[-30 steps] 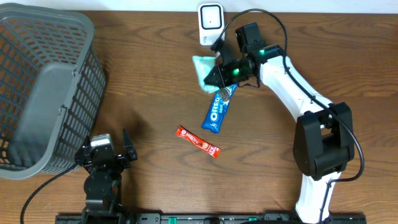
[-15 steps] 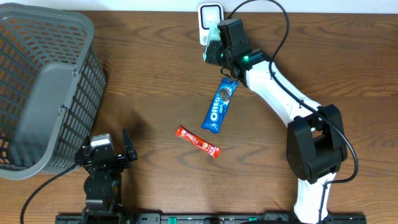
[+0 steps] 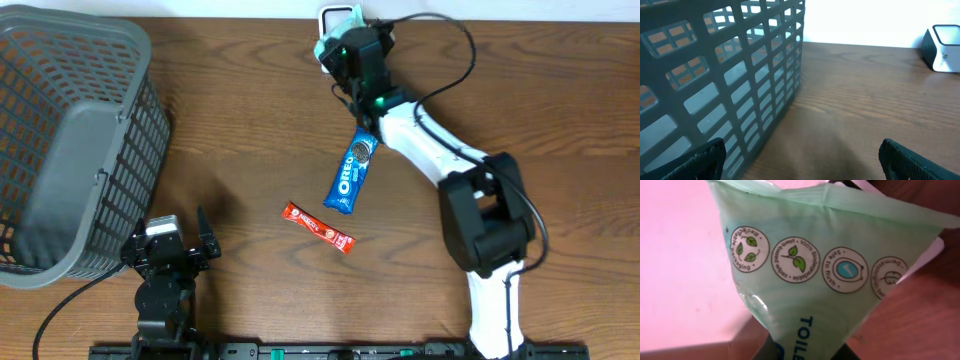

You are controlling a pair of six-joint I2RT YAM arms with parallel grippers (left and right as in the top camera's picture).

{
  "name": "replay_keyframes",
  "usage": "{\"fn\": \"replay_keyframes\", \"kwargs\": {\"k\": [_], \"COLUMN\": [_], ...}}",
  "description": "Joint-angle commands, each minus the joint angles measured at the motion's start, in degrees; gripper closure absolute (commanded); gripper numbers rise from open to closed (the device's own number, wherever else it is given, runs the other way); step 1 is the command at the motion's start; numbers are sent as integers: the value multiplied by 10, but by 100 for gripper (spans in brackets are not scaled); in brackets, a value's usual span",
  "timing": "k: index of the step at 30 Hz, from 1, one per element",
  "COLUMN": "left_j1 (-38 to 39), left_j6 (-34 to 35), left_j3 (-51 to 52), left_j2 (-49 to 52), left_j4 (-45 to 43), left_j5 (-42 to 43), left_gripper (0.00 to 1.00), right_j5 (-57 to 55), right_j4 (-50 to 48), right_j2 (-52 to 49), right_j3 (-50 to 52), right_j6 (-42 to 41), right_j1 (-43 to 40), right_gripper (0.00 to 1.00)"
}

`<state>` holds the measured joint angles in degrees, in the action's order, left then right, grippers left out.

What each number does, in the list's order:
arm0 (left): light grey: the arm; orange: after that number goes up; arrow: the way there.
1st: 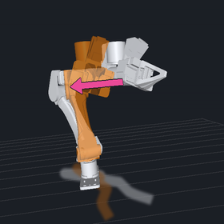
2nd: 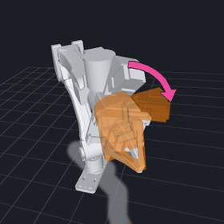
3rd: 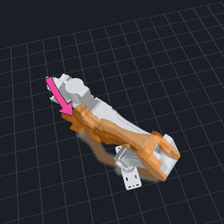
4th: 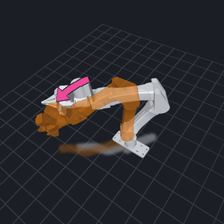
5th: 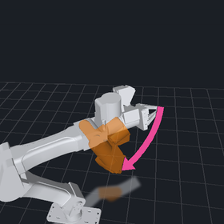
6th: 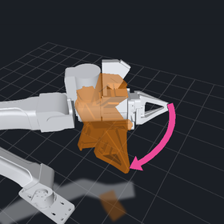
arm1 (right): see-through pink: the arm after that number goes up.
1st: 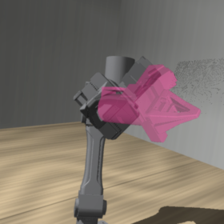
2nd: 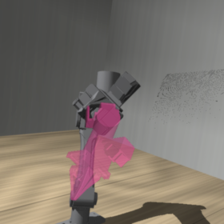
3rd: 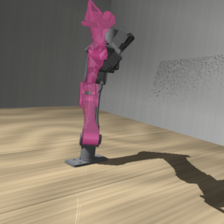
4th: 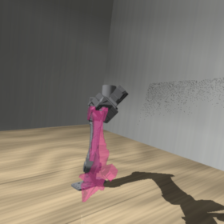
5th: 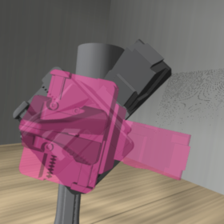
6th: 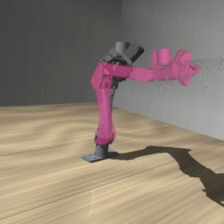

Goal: Scan the item barcode
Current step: 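Hold the tissue pack against the scanner with the right gripper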

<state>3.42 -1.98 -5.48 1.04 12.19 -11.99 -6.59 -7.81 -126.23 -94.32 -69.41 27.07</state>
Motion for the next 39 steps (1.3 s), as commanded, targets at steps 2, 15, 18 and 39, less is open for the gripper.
{"fn": "replay_keyframes", "kwargs": {"k": [2,15,18,39], "left_j1": [-2,-2,-2,-2], "left_j6": [-10,-10,-10,-10], "left_j3": [15,15,15,15], "left_j2": [0,0,0,0], "left_j4": [3,3,3,3], "left_j5": [-3,-3,-3,-3], "left_gripper": [2,2,2,2], "right_j5": [-98,-183,-130,-23], "right_j4": [-33,-27,3,275], "right_j2": [-24,-92,-126,-231], "right_j3": [-49,-127,-172,-416], "right_j6": [-26,-249,-249,-282], "right_j1": [35,66,50,15], "right_gripper": [99,98,99,98]}}
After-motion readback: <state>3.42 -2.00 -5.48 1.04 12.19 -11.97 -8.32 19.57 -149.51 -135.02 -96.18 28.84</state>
